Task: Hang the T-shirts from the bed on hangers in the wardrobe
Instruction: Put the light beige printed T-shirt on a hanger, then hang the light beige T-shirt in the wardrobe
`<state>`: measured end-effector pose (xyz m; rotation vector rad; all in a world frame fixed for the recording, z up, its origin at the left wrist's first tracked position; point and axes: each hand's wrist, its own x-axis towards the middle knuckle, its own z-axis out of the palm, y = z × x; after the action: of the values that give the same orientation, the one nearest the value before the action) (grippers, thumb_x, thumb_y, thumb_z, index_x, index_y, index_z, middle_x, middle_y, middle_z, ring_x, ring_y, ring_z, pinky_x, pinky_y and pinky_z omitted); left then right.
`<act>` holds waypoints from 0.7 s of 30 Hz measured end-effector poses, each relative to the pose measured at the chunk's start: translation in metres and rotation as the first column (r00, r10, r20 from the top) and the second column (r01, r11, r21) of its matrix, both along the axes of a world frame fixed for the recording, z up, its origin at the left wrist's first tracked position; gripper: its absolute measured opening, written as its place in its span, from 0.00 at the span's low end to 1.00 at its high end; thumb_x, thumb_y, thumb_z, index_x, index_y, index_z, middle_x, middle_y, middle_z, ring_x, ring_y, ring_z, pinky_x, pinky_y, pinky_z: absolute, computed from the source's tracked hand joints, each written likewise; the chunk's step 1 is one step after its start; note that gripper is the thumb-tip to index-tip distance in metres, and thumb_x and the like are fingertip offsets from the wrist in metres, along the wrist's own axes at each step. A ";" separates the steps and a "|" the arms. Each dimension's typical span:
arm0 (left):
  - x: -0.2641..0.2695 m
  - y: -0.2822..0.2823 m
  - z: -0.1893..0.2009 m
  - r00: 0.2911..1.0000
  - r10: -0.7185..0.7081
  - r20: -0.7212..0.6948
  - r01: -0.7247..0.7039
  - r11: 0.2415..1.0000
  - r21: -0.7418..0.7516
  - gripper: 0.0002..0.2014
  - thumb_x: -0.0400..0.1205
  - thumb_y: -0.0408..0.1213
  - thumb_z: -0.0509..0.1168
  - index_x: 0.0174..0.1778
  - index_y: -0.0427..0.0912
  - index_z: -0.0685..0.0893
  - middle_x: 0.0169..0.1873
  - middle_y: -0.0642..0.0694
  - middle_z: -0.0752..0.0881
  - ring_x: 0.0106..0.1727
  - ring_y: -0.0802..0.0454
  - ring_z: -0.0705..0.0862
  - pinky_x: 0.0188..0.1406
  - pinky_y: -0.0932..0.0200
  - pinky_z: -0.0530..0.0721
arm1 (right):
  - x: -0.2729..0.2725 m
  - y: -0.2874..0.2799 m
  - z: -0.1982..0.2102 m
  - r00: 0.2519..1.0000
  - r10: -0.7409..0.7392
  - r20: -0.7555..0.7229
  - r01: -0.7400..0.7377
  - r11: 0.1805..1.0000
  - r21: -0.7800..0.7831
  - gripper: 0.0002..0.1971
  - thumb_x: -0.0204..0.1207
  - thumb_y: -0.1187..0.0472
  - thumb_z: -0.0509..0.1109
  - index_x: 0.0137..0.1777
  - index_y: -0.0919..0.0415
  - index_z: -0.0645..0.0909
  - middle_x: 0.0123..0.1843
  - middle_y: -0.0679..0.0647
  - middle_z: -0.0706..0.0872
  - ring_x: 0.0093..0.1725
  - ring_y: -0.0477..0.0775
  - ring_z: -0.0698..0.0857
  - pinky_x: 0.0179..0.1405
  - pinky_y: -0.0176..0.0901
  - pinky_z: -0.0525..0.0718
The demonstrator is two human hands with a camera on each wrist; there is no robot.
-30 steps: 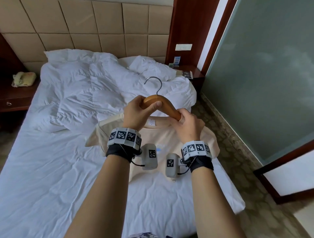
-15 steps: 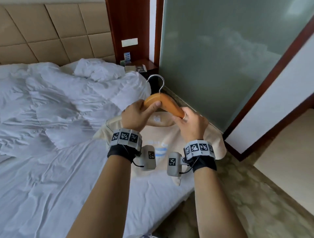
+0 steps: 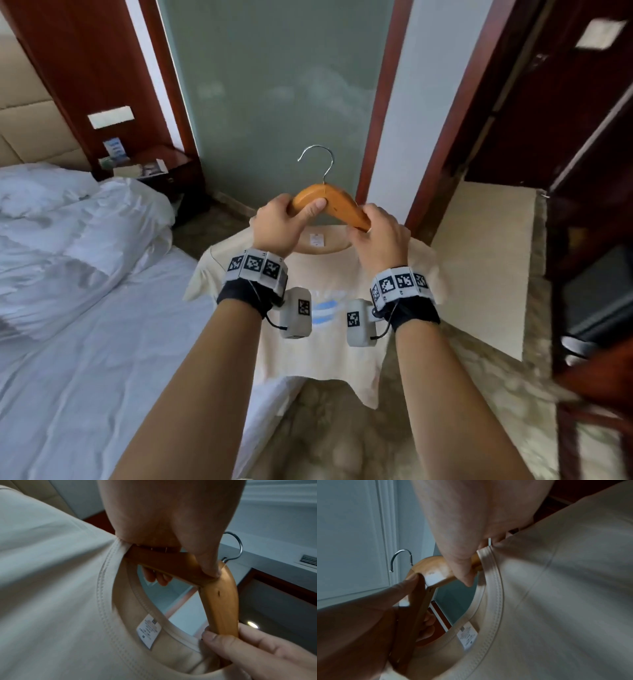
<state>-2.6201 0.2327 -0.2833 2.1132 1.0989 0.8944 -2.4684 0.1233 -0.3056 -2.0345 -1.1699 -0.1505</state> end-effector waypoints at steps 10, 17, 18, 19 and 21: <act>0.201 -0.036 0.044 0.988 -0.132 -0.075 0.136 0.990 0.043 0.35 0.71 0.79 0.59 0.28 0.44 0.72 0.25 0.51 0.78 0.38 0.43 0.83 0.53 0.45 0.82 | 0.175 -0.078 0.044 0.970 -0.240 0.038 0.240 0.971 -0.004 0.11 0.71 0.47 0.76 0.48 0.51 0.87 0.45 0.48 0.76 0.48 0.58 0.80 0.38 0.45 0.74; 0.352 -0.048 0.060 0.923 -0.383 0.024 0.383 0.924 0.012 0.30 0.77 0.71 0.61 0.28 0.46 0.71 0.25 0.51 0.76 0.32 0.49 0.77 0.45 0.49 0.76 | 0.300 -0.106 0.071 0.940 -0.340 0.019 0.341 0.940 -0.035 0.07 0.73 0.48 0.75 0.44 0.49 0.82 0.44 0.48 0.82 0.44 0.52 0.81 0.40 0.46 0.74; 0.375 -0.046 0.063 0.899 -0.436 0.034 0.436 0.900 0.014 0.29 0.78 0.70 0.62 0.32 0.44 0.75 0.28 0.50 0.78 0.35 0.48 0.79 0.43 0.51 0.77 | 0.321 -0.107 0.075 0.935 -0.353 0.018 0.353 0.935 -0.034 0.08 0.73 0.48 0.75 0.45 0.49 0.83 0.45 0.47 0.83 0.44 0.51 0.82 0.39 0.45 0.74; 0.398 -0.044 0.067 0.873 -0.486 0.034 0.485 0.874 0.027 0.29 0.78 0.69 0.62 0.39 0.41 0.80 0.31 0.47 0.82 0.38 0.47 0.82 0.43 0.50 0.79 | 0.342 -0.108 0.079 0.932 -0.362 0.012 0.362 0.932 -0.033 0.08 0.73 0.49 0.76 0.47 0.50 0.84 0.45 0.46 0.84 0.45 0.50 0.82 0.39 0.45 0.76; 0.446 -0.037 0.076 0.818 -0.575 0.021 0.573 0.817 0.067 0.29 0.78 0.68 0.64 0.48 0.40 0.82 0.38 0.43 0.87 0.42 0.46 0.85 0.47 0.46 0.84 | 0.385 -0.109 0.087 0.927 -0.376 0.002 0.375 0.926 -0.035 0.11 0.73 0.50 0.76 0.53 0.52 0.86 0.49 0.48 0.86 0.48 0.51 0.84 0.47 0.48 0.81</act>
<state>-2.1743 0.1955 -0.2073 2.2672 0.3564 0.6673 -2.0839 0.0140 -0.2186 -2.2709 -0.7703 -0.3148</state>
